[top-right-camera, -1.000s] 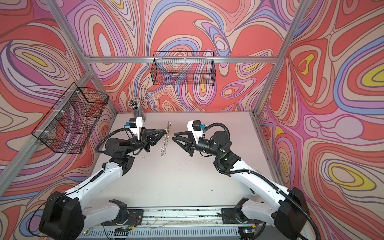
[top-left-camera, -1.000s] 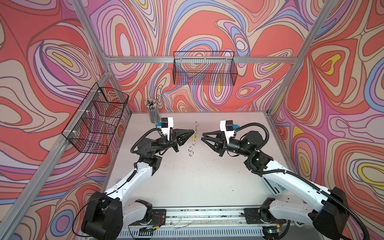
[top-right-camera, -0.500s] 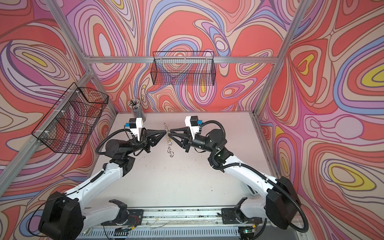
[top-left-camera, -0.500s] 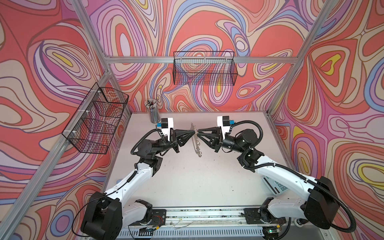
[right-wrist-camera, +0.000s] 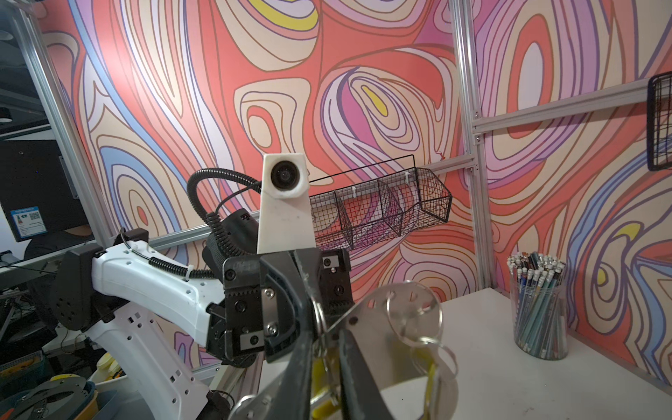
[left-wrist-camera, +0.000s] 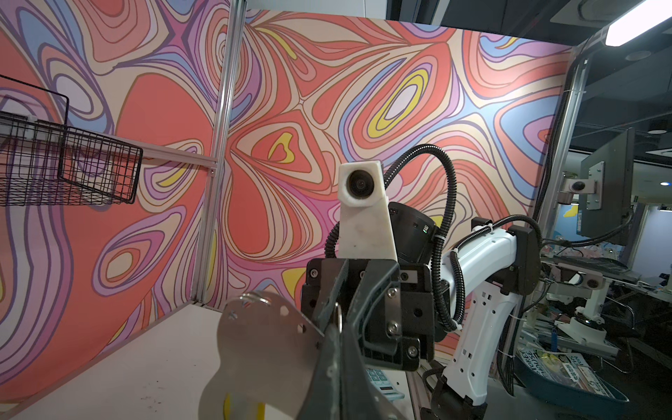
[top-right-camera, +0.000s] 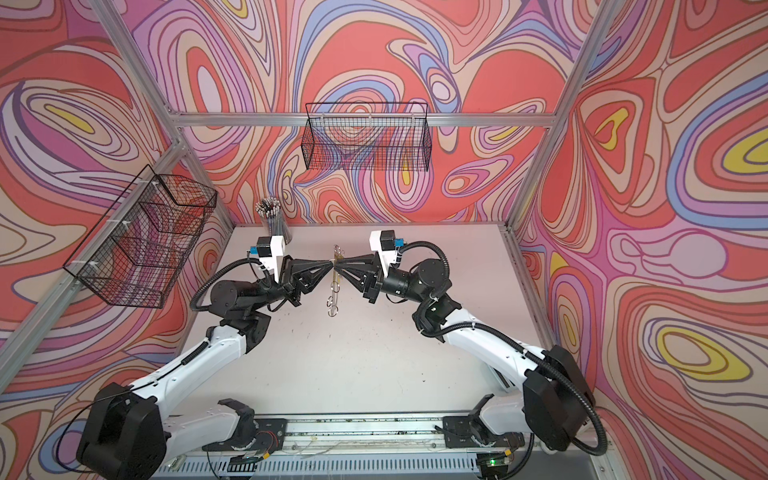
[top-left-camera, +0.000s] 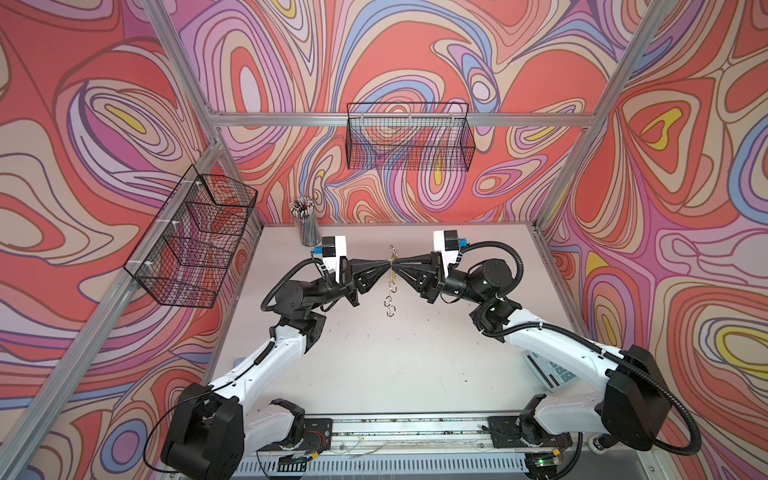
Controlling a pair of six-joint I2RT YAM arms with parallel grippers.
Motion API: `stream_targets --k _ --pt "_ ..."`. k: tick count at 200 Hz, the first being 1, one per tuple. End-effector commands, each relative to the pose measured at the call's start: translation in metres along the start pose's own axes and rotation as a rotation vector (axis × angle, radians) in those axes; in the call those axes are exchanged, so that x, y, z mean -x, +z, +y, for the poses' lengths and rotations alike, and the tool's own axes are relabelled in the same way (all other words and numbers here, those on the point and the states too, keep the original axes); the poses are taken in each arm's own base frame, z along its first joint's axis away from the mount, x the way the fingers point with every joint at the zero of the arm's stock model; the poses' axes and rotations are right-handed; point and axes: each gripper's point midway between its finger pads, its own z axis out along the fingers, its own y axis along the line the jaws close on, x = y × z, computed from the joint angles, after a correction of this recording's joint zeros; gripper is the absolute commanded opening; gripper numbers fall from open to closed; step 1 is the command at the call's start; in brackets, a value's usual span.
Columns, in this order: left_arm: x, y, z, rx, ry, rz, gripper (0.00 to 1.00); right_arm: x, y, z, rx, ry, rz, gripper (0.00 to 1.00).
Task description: Put the keys on the keyring
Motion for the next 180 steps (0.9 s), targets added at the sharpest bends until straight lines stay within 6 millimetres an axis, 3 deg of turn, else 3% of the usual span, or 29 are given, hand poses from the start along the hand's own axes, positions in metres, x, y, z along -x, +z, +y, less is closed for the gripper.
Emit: stream_targets --k 1,31,63,132,180 --pt "0.016 0.000 -0.016 -0.042 0.056 -0.052 0.00 0.012 0.004 0.007 0.035 -0.015 -0.026 0.15" --pt "0.014 0.001 -0.016 -0.043 0.056 -0.049 0.00 0.011 0.006 0.006 0.039 -0.011 -0.020 0.15" --pt "0.011 0.002 -0.015 -0.042 0.052 -0.043 0.00 0.010 0.006 0.006 0.043 -0.012 -0.018 0.00" --pt "0.006 -0.001 -0.013 -0.024 0.057 -0.027 0.00 0.000 0.002 0.003 0.006 -0.021 0.040 0.00" --pt "0.005 -0.009 -0.007 0.042 0.077 0.021 0.17 -0.010 -0.004 -0.004 -0.042 -0.041 0.178 0.00"
